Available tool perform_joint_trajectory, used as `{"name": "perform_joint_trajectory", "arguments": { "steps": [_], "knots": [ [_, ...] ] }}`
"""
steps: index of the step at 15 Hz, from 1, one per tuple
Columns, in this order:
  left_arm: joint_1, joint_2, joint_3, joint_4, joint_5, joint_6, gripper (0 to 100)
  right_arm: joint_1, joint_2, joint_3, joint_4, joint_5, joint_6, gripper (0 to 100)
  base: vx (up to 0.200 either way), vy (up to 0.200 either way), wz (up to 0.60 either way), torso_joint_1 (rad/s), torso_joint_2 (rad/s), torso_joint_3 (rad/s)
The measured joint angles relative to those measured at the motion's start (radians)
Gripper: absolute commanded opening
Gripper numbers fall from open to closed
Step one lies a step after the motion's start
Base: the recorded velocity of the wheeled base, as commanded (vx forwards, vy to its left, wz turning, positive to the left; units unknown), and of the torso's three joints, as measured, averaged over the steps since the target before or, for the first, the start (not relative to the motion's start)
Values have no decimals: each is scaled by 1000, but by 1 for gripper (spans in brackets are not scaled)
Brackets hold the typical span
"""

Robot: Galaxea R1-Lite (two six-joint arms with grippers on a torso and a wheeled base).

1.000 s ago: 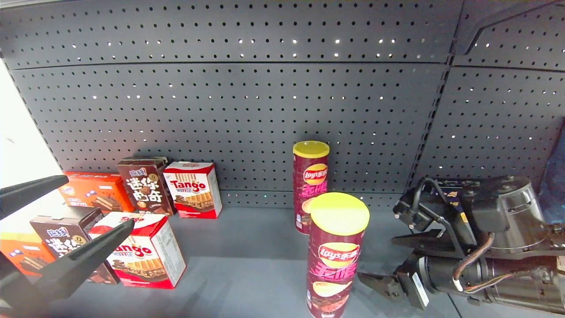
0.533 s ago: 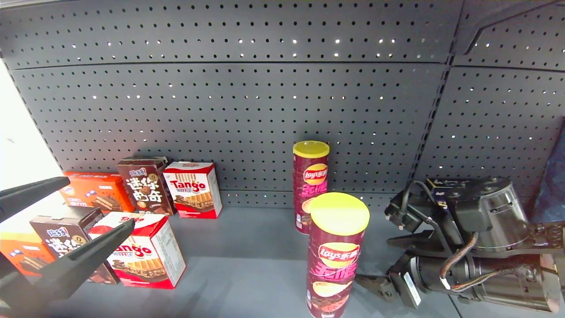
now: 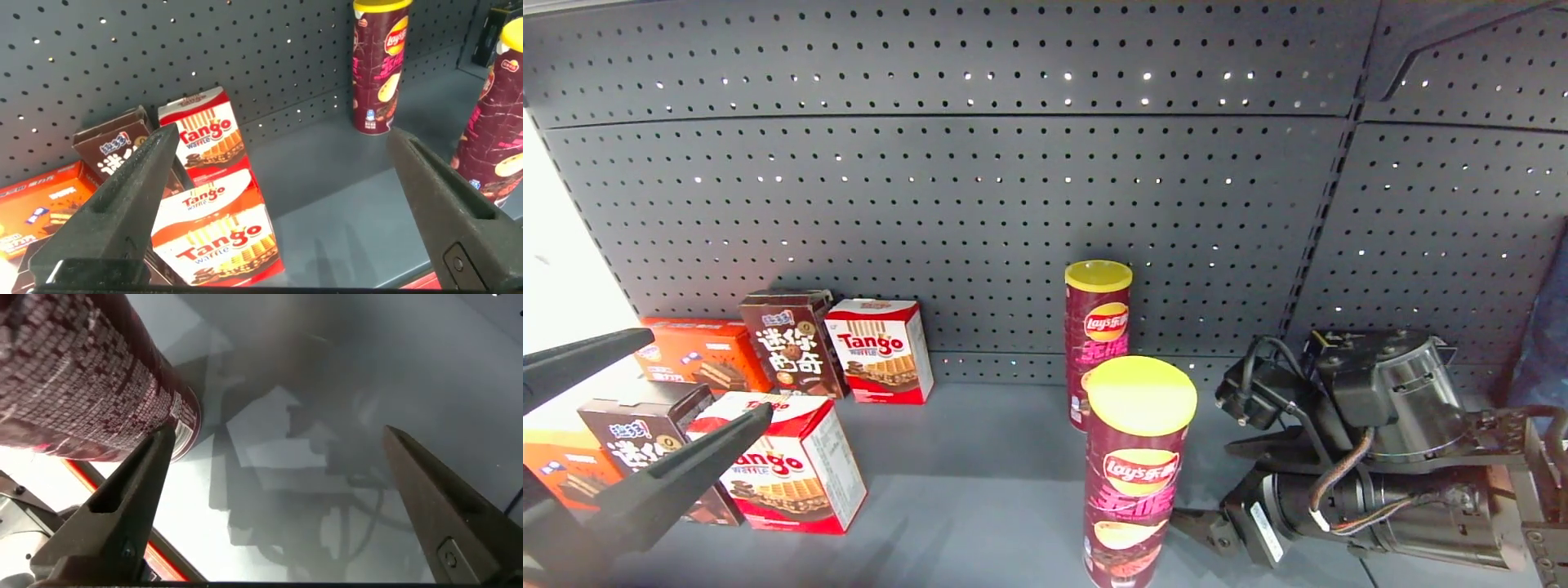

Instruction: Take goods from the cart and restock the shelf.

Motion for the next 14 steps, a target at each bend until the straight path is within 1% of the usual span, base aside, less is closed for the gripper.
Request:
{"name": "perform_joint_trajectory", "arguments": {
  "steps": [6, 9, 14],
  "knots": [
    [0, 0, 2, 0, -1, 0, 100, 8, 14, -10, 0, 1, 0, 100, 0, 0, 0, 0, 0, 0],
    [0, 0, 2, 0, -3, -19, 100, 21, 24, -14, -2, 1, 0, 100, 0, 0, 0, 0, 0, 0],
    [0, 0, 2, 0, -3, -21, 100, 29, 40, -19, -15, 0, 0, 100, 0, 0, 0, 0, 0, 0]
  ]
}}
